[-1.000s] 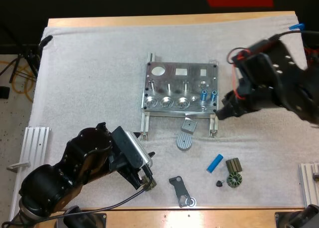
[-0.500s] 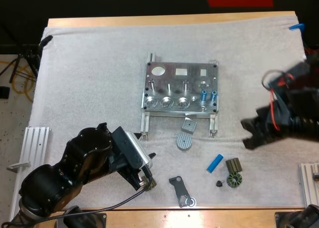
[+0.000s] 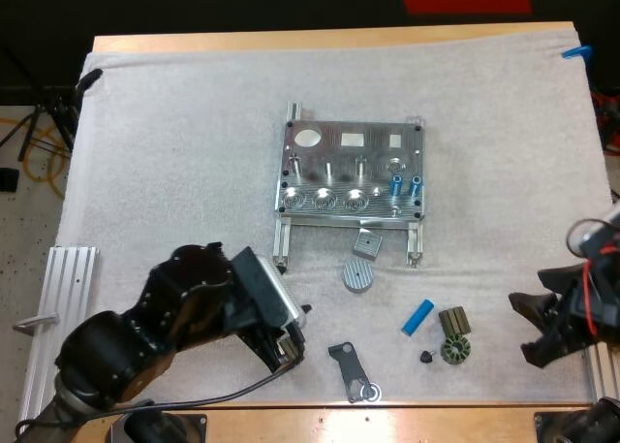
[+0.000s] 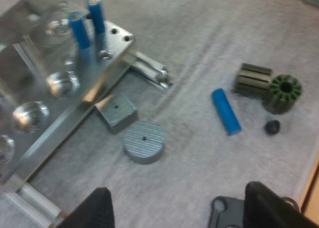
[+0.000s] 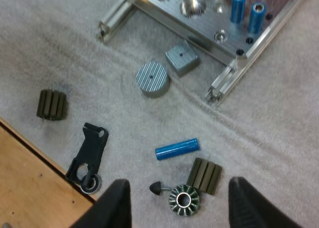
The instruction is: Load cells from right to left
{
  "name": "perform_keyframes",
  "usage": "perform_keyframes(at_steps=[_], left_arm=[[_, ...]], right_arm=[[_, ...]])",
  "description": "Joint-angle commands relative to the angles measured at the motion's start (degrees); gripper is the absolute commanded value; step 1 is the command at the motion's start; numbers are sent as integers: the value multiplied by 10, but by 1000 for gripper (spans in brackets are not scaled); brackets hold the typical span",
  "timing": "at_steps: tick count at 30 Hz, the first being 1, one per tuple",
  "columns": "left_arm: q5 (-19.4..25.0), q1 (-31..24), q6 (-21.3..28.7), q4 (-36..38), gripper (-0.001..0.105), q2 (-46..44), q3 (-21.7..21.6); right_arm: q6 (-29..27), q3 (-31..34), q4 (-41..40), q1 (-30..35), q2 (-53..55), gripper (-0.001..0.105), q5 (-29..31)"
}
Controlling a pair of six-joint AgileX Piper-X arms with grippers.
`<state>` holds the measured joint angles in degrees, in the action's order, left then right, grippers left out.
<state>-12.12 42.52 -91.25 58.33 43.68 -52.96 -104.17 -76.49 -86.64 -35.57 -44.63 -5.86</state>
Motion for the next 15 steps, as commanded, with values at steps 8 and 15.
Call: perform_keyframes(at_steps=[8,15], left_arm=[[56,115,-76,-49,56,56,0],[73,181,-175,-77,56,129,0]], right_arm=[[-1,10,8,0,30,44,1],[-18,10,7,0,31,44,36]])
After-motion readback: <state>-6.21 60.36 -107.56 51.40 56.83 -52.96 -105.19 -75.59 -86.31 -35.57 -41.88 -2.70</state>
